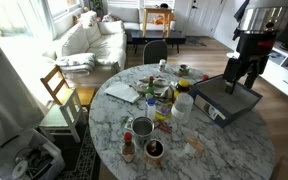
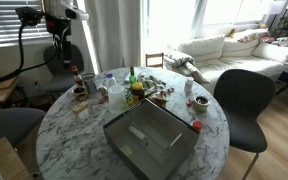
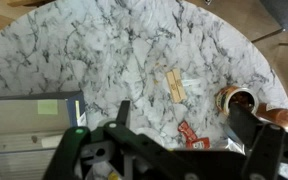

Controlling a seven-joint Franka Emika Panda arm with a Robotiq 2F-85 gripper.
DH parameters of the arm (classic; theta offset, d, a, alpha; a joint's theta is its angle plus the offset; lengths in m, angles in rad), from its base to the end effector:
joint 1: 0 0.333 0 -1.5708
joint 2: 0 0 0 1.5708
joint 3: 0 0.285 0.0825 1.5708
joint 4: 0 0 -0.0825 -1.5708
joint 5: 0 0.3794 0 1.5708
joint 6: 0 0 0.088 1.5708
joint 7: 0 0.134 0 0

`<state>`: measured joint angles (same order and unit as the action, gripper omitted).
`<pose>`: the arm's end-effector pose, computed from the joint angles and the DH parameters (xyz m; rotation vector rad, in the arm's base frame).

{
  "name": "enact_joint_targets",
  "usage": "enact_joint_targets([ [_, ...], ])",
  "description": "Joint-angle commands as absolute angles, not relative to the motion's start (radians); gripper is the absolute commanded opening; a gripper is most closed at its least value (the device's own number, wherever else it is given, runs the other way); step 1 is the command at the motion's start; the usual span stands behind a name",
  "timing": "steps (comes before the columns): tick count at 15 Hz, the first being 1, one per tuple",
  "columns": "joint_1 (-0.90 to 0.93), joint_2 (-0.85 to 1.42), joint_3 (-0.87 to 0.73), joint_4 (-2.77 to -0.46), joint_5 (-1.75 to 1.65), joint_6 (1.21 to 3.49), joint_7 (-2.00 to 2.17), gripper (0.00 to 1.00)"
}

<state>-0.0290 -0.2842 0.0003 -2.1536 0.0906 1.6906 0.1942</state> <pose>0.4492 -0.0018 0.4499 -3.0326 0.3685 0.2841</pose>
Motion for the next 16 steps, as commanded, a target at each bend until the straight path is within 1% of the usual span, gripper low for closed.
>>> enact_joint_targets([
  [1, -0.03, -0.284, 0.001, -2.152, 0.091, 1.688, 0.194, 1.0],
  [8, -0.03, -0.284, 0.001, -2.152, 0.091, 1.688, 0.194, 1.0],
  [12, -0.011, -0.18, -0.011, -2.188, 0.191, 1.708, 0.101, 1.0],
  [14, -0.006, -0.133, -0.003, -2.208, 0.211, 1.747, 0.062, 1.0],
  [16, 0.002, -0.095, 0.007, -2.236, 0.199, 1.845, 0.017, 1.0],
])
